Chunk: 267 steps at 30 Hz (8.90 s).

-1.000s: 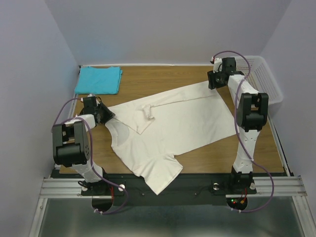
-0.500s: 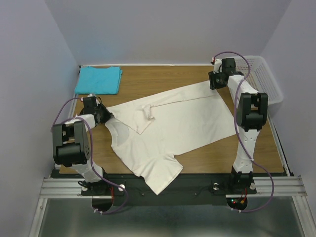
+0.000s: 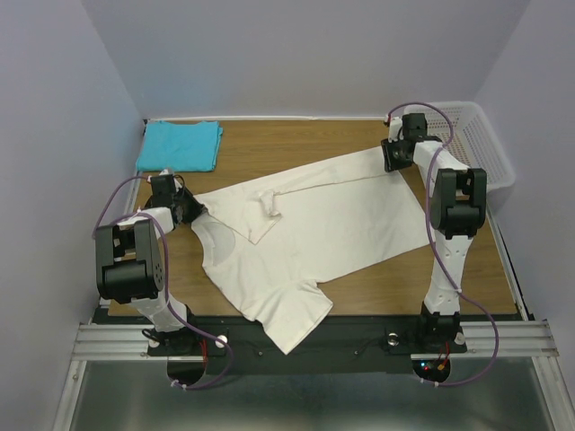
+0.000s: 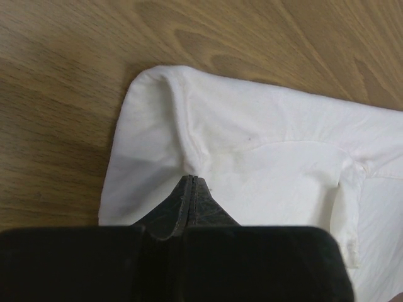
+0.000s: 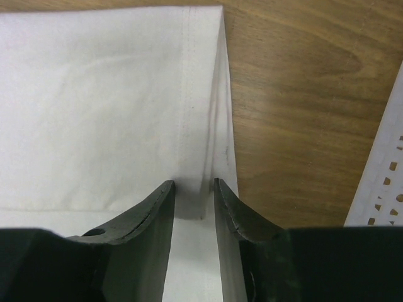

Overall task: Fold and stack the t-shirts
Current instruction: Fold the tshirt

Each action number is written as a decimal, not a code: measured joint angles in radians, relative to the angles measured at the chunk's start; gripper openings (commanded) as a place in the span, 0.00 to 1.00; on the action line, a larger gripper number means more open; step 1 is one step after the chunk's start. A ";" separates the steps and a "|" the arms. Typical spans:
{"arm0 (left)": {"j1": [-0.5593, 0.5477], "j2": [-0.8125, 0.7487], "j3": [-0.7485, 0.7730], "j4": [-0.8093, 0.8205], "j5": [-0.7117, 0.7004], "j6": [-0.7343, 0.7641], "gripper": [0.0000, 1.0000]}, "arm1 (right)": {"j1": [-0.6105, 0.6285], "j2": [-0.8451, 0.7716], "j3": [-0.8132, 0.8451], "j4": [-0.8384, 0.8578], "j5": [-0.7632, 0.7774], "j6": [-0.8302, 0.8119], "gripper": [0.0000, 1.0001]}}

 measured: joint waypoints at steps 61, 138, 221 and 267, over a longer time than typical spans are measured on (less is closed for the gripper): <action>-0.001 -0.090 0.045 0.000 0.139 0.060 0.49 | 0.027 -0.167 0.036 -0.026 -0.041 -0.080 0.50; -0.465 -0.206 -0.223 -0.035 -0.093 -0.462 0.30 | 0.536 -0.127 -0.069 -0.032 -0.516 0.360 0.52; -0.465 -0.419 -0.277 -0.068 -0.074 -0.418 0.00 | 0.645 -0.045 -0.046 -0.018 -0.158 0.388 0.01; -0.384 -0.563 -0.274 -0.158 -0.084 -0.226 0.83 | 0.550 -0.188 -0.127 -0.118 -0.248 0.096 0.64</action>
